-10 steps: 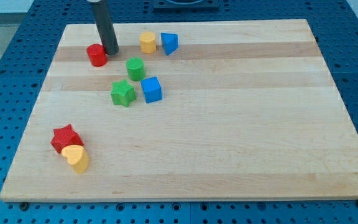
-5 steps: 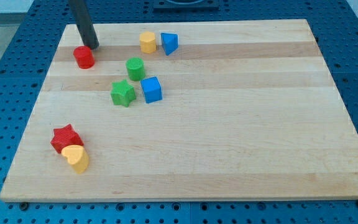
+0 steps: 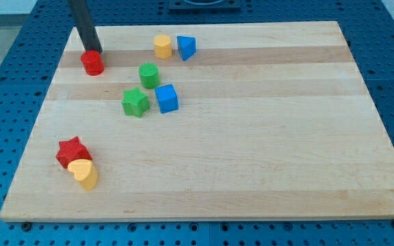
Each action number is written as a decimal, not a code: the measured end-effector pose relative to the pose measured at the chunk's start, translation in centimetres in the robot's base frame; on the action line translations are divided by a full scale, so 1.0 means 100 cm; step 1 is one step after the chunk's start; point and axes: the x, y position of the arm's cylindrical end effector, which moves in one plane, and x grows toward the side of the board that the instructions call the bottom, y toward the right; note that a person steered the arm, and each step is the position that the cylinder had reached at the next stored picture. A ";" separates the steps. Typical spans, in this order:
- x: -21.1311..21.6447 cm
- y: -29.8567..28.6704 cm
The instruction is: Slide the red circle to the red star
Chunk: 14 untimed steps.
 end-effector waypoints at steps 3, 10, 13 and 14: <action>0.046 0.000; 0.093 0.019; 0.152 0.020; 0.174 0.020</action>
